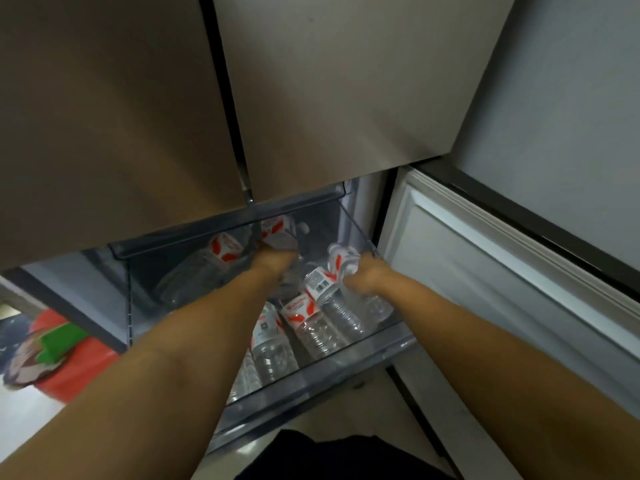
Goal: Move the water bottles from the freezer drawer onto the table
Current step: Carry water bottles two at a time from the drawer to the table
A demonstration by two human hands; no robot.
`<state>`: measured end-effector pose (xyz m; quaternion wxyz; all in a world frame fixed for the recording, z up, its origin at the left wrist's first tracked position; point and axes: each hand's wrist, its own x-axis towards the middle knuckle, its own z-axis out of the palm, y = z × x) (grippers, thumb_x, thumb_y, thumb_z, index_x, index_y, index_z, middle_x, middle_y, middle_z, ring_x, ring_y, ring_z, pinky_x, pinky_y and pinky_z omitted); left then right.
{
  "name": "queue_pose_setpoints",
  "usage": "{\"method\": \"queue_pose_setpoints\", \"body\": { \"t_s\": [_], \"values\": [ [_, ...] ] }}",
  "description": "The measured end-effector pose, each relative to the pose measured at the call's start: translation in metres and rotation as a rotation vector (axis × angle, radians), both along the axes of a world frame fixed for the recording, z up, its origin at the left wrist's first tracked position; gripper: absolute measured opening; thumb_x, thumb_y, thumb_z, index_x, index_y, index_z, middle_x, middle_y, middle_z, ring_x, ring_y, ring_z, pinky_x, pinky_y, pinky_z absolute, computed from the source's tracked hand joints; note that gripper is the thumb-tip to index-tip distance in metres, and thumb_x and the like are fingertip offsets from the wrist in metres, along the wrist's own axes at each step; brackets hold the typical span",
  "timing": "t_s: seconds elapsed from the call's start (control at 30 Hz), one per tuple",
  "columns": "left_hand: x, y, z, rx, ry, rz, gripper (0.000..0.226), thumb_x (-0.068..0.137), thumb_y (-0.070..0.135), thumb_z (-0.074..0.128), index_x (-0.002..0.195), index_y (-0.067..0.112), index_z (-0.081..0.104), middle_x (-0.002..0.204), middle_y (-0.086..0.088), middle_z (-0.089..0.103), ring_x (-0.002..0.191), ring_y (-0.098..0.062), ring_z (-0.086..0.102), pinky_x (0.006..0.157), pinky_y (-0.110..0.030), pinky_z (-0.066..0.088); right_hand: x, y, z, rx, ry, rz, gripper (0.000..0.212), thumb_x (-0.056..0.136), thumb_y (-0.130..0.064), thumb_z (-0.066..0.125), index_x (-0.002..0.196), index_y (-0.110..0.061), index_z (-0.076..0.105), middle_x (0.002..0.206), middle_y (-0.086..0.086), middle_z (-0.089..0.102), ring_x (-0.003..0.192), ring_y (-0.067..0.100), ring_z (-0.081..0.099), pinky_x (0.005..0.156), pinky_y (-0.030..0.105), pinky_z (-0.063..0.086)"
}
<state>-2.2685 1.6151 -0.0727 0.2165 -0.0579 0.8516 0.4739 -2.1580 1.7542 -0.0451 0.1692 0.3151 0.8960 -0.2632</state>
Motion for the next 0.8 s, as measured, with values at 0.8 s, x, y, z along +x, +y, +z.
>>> {"method": "queue_pose_setpoints", "body": {
  "t_s": [0.8],
  "values": [
    [0.144, -0.05, 0.072, 0.846, -0.5, -0.404, 0.032, 0.082, 0.027, 0.059, 0.11, 0.012, 0.061, 0.091, -0.007, 0.07, 0.078, -0.021, 0.07, 0.076, -0.035, 0.058, 0.138, -0.007, 0.042, -1.541, 0.653, -0.294, 0.052, 0.073, -0.014, 0.072, 0.122, -0.008, 0.054, 0.108, 0.014, 0.064, 0.102, 0.028, 0.062, 0.103, 0.048, 0.044]
  ]
}}
